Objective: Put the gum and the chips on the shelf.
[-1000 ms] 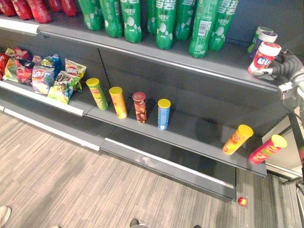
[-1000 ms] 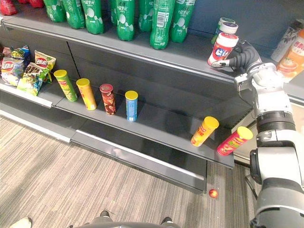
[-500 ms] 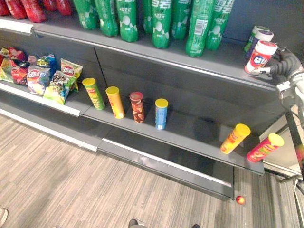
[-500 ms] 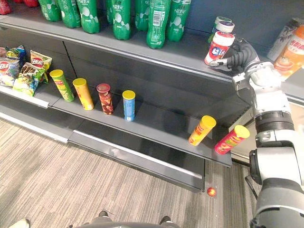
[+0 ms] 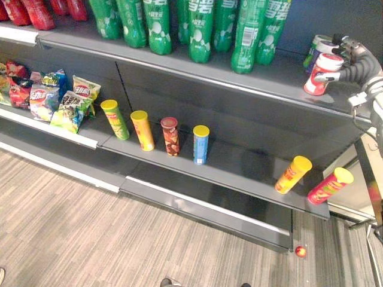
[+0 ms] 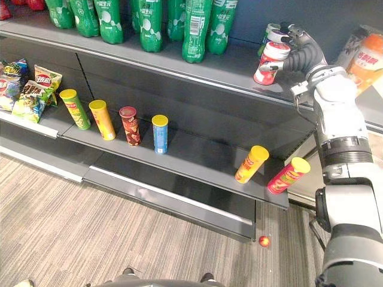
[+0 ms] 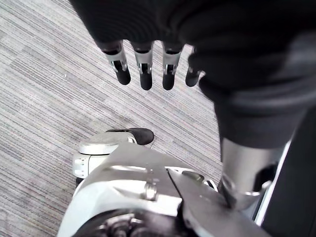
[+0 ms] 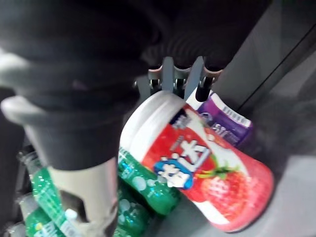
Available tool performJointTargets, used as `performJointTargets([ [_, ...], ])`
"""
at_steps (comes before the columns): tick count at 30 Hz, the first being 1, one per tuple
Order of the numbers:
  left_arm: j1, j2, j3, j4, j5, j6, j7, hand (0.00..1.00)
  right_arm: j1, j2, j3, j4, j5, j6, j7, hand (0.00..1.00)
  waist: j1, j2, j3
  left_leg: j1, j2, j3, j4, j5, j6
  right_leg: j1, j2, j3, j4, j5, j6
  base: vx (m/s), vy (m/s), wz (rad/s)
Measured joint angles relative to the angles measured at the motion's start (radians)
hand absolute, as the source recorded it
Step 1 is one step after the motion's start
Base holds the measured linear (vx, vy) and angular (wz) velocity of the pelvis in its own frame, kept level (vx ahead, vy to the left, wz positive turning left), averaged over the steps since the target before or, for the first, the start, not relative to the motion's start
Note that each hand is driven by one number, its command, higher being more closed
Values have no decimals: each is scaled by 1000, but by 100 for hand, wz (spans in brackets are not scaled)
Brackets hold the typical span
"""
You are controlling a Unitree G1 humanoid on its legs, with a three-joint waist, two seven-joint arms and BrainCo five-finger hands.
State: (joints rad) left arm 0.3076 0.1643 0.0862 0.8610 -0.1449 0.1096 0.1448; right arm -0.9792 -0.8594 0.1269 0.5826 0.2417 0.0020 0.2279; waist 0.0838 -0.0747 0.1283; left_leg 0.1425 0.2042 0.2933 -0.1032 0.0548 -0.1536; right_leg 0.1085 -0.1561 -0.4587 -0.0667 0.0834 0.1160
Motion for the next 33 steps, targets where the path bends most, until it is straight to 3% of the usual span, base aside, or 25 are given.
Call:
performJointTargets([
  [11,1,5,0,18,1,-14,-2,0,0,-7,0,-101,2,-2,-6,0,-2,-9,-20,2,0,23,0,0,0,-8,1,25,-2,5,-3,6,11,-6],
  [16,5,5,-1,20,2,-21,-1,0,-5,-8,1,-121,23,-29,-72,0,-5,-12,-37,2,0,27,0,0,0,-16,2,30,-2,8,-5,13,5,-3],
  [21,6,5,-1,38,6,-42,-1,0,-7,-30,-5,-249,54,-76,-120,0,-11,-14,-39,4,1,28,0,0,0,-16,3,32,-2,8,-5,5,2,-1],
  [27,7,5,0,58,9,-66,7,0,111,-21,-87,-566,100,-112,-112,0,-26,-18,-44,16,3,59,-1,-6,-5,-21,7,62,0,8,-5,18,14,-14],
  [33,5,-18,40,83,9,-91,3,0,422,167,-158,-870,120,-94,-22,0,-55,-18,-75,19,0,92,-1,-8,-6,-53,5,97,22,8,-5,19,14,-17],
])
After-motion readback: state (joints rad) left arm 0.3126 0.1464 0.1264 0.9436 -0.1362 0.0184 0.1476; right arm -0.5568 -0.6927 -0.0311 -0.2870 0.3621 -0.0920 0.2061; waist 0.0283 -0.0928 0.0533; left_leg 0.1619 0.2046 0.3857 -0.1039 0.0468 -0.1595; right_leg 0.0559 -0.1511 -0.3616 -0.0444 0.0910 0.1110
